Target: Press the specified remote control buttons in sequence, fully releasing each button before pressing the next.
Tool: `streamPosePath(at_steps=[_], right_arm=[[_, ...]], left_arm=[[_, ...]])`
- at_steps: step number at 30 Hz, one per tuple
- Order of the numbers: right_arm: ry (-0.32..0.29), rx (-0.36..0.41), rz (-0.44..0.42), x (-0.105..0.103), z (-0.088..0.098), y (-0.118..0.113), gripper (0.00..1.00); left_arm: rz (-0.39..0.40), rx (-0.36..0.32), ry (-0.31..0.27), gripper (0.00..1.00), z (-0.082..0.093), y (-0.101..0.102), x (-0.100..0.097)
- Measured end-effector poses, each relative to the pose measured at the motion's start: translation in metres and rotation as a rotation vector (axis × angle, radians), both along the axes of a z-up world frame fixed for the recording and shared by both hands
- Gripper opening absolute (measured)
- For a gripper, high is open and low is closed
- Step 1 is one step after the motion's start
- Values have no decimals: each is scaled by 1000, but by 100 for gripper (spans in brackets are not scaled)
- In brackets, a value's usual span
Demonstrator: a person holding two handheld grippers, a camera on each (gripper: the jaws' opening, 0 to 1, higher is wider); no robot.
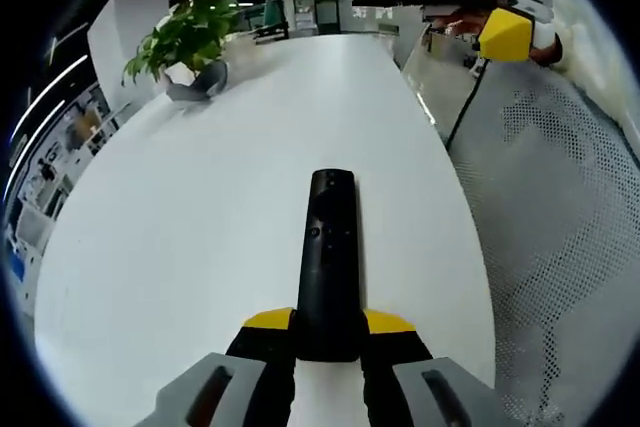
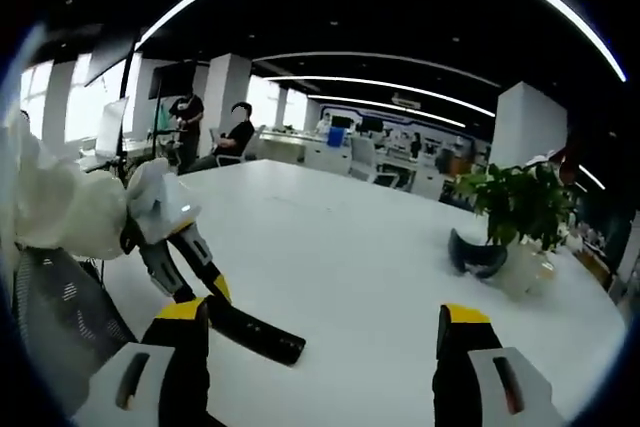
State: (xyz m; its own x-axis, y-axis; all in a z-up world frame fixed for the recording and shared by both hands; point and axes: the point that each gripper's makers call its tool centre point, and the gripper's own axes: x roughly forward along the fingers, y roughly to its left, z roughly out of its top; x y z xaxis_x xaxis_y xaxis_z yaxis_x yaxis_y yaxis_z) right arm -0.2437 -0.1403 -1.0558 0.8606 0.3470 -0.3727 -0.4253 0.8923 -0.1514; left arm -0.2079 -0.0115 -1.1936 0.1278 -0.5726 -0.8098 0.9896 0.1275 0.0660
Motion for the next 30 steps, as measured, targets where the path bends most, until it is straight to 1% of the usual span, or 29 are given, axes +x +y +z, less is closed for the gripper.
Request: streamPosePath(at_steps=[2, 5, 10, 15, 18, 23, 30], right_arm=[[10, -11, 3, -1, -2, 1, 94], [0, -17, 4, -1, 0, 1, 93], [10, -23, -4, 0, -2, -1, 92], [22, -45, -1, 0, -6, -1, 92], [23, -49, -7, 0, -7, -2, 91], [30, -64, -12, 0, -10, -4, 91], [36, -83, -29, 1, -13, -7, 91]], left_arm=[[-7, 16, -6, 23, 1, 4, 9], [-15, 33, -8, 23, 2, 7, 18], [-26, 61, -10, 23, 3, 14, 38], [-41, 80, -19, 23, 4, 18, 61], [-49, 92, -21, 23, 4, 19, 72], [-44, 93, -16, 23, 3, 22, 90], [-60, 130, -39, 23, 2, 27, 120]])
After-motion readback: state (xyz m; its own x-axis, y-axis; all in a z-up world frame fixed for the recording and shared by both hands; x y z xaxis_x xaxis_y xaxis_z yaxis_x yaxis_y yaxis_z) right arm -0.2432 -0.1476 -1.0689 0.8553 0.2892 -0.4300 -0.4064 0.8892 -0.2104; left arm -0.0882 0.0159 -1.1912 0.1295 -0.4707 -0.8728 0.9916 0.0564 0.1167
